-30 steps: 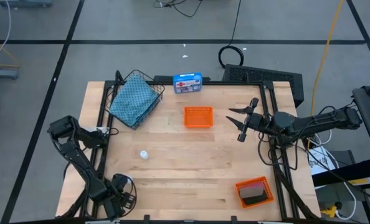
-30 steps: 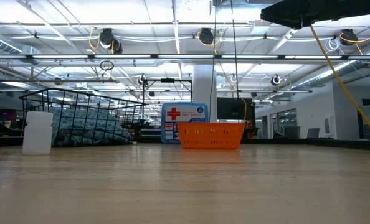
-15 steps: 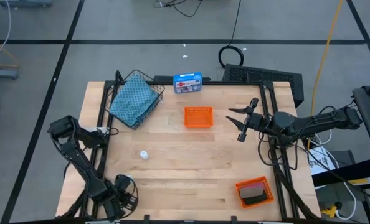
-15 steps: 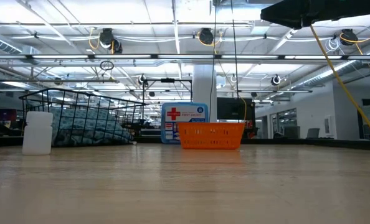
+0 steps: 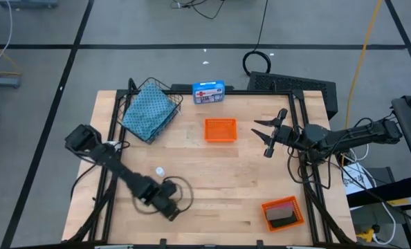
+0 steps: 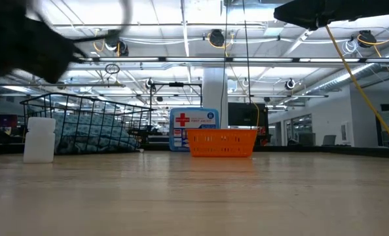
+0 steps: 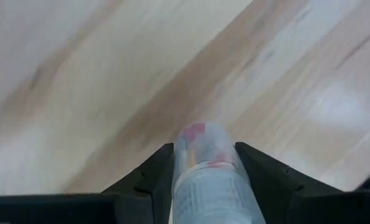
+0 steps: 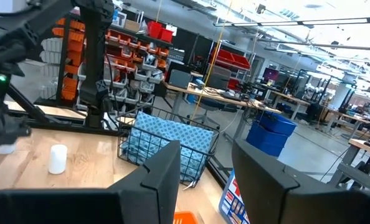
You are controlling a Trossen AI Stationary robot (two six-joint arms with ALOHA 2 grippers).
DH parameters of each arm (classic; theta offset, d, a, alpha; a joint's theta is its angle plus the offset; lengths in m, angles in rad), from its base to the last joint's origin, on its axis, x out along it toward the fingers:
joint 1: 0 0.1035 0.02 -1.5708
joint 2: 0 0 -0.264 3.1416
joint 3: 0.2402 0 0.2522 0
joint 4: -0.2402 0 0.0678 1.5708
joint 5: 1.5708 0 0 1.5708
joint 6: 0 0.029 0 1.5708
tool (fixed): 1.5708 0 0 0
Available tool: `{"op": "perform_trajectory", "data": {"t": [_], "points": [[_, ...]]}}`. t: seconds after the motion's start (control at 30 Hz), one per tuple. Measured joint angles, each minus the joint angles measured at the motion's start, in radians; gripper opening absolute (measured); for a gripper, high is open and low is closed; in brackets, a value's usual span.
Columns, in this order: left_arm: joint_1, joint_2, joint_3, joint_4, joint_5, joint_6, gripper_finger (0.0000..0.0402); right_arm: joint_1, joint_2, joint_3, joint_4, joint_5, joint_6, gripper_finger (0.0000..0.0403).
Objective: Pick & place medical supplies in basket/bin
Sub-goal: Put the bottom transparent pill bottle into the top orange bin
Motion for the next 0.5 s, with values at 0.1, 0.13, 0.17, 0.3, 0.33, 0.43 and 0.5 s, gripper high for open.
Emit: {"op": "perform_trajectory", "data": {"t": [0.1,0.13,0.17,0.3,0.33,0.43,0.5], "points": [[0.097,0.03,0.0,0.054,0.044,0.165,0.016,0.0,0.0,0.0,0.0,0.0,0.0,0.0134],[0.126,0.037,0.0,0.066,0.051,0.216,0.016,0.0,0.0,0.0,0.0,0.0,0.0,0.0134],[0.153,0.041,0.0,0.078,0.052,0.267,0.016,0.0,0.0,0.0,0.0,0.0,0.0,0.0134],[0.265,0.053,0.0,0.092,0.042,0.462,0.016,0.0,0.0,0.0,0.0,0.0,0.0,0.0134],[0.292,0.053,0.0,0.093,0.033,0.505,0.016,0.0,0.0,0.0,0.0,0.0,0.0,0.0134],[0.363,0.054,0.0,0.092,0.001,0.625,0.0161,0.0,0.0,0.0,0.0,0.0,0.0,0.0134],[0.402,0.054,0.0,0.09,-0.006,0.703,0.0161,0.0,0.0,0.0,0.001,0.0,0.0,0.0134]]}}
